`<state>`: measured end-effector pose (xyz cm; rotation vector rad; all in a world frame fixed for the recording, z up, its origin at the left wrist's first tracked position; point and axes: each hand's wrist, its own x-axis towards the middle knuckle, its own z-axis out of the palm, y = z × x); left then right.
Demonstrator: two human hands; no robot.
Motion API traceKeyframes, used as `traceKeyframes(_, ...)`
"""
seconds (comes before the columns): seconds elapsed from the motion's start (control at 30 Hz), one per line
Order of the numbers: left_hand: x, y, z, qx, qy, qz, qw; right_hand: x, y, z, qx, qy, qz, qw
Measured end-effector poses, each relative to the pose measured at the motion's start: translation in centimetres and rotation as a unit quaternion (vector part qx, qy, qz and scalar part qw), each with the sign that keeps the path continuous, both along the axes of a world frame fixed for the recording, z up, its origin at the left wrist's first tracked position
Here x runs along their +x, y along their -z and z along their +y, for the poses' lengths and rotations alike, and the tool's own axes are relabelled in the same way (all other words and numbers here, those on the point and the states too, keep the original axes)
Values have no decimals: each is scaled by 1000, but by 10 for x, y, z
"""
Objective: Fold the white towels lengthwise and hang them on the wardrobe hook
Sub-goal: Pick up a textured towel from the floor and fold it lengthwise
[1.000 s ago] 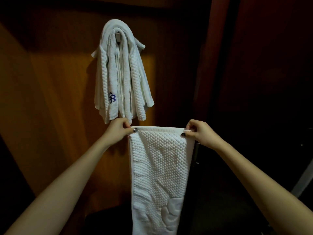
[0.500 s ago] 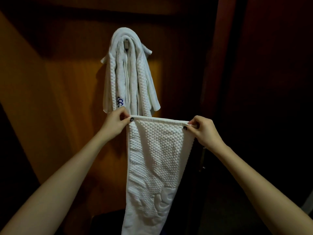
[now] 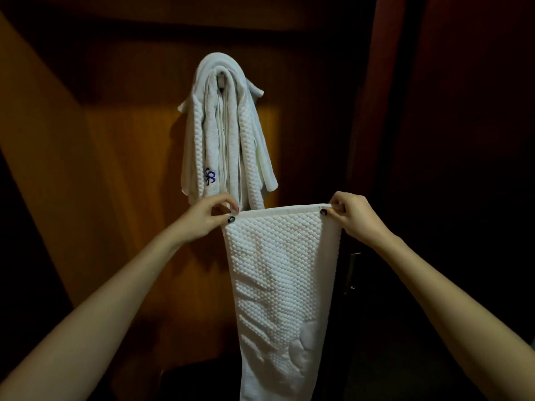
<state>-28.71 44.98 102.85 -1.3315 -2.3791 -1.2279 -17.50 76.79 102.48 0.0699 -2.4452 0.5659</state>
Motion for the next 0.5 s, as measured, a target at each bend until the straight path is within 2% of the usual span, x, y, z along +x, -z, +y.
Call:
traceKeyframes(0.13,3,-6,6,-77,38,-70,994,-3,6,12,0,16,-60,998)
traceKeyframes(0.23,-2,-10,12,-171,-4,-72,983,-9,7,11,-79,-21,-61,995)
traceKeyframes(0.27,-2,-7,13,-173,-25,-83,981,-10,7,8,-104,-34,-67,992)
traceKeyframes(0.4,4,17,21,-27,-133,-178,975,-4,16,-6,-153,-56,-94,982)
traceKeyframes(0.5,10,28,28,17,-144,-188,971,-5,17,-20,-147,-58,-84,984)
